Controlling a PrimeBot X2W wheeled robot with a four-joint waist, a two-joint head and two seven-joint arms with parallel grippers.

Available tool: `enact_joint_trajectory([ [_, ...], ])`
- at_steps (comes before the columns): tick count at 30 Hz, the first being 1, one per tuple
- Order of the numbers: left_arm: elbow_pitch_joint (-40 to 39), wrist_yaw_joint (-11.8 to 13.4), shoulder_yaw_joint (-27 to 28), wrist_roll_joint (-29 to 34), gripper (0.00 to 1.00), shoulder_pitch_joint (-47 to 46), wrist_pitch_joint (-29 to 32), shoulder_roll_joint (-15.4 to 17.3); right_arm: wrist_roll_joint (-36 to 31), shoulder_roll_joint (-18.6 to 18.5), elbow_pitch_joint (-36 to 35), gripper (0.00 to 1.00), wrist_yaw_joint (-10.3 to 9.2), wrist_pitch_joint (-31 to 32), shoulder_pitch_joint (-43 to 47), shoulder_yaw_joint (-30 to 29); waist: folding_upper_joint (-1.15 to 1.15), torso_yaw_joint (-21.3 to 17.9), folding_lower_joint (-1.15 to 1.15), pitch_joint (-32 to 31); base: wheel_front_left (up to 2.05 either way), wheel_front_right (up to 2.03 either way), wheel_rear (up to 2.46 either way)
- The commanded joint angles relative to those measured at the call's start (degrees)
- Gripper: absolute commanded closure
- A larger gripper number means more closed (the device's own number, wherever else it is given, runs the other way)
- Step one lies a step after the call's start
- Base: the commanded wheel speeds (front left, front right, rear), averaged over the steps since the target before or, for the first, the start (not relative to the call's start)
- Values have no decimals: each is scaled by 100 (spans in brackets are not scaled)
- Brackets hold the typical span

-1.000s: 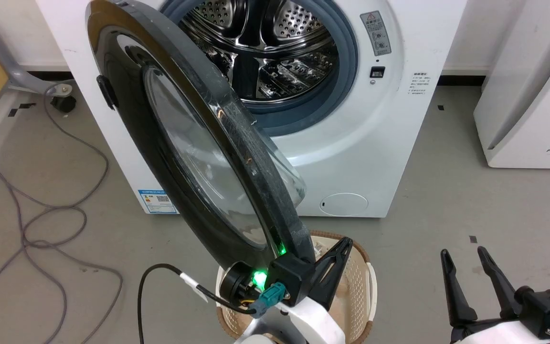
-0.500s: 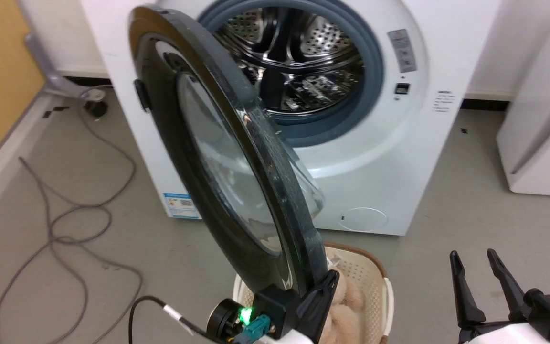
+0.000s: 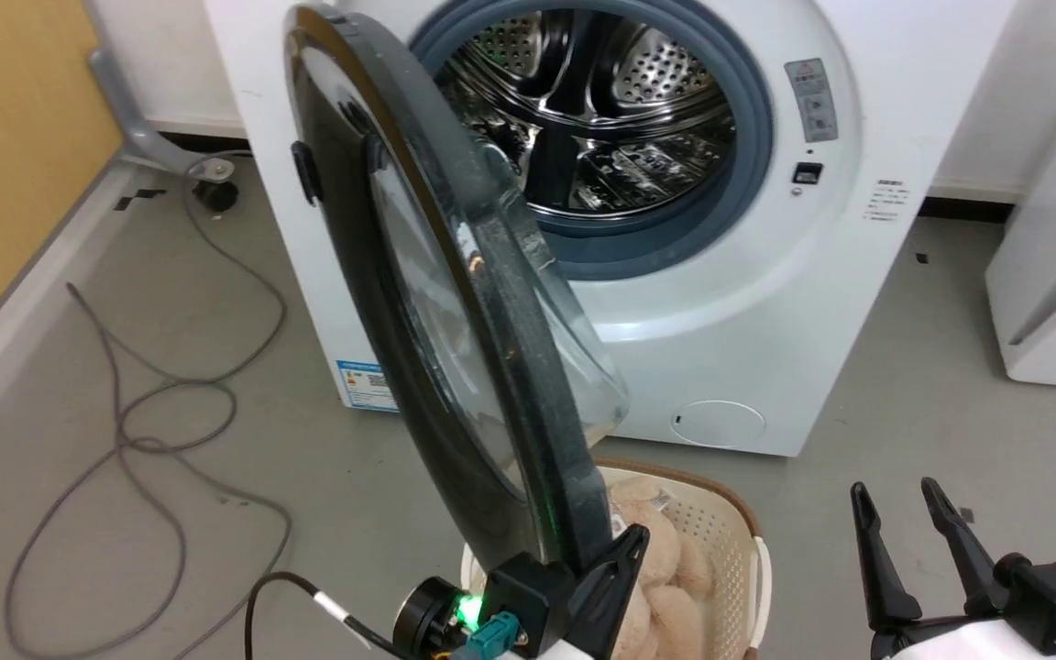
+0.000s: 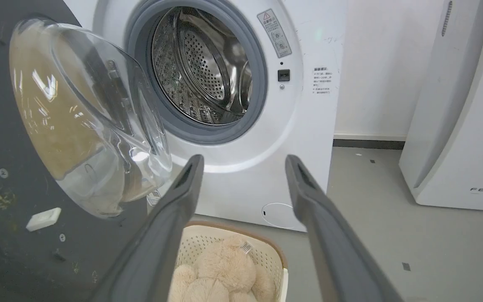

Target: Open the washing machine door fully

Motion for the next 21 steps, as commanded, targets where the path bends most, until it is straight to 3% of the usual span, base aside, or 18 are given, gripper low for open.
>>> enact_joint_trajectory([
  [1, 46, 73, 95, 12, 100, -109, 0, 53, 40, 24, 8, 0, 3, -5, 10, -4, 0, -33, 0, -1, 0, 0, 0],
  [9, 72, 240, 254, -44, 100, -85, -110, 60, 62, 24, 46, 0, 3, -30, 94, -53, 0, 2, 0, -13, 0, 0, 0],
  [21, -564, 469, 315, -68, 100, 276, -202, 198, 65, 24, 43, 0, 3, -37, 39, -82, 0, 1029, 0, 32, 0, 0, 0],
])
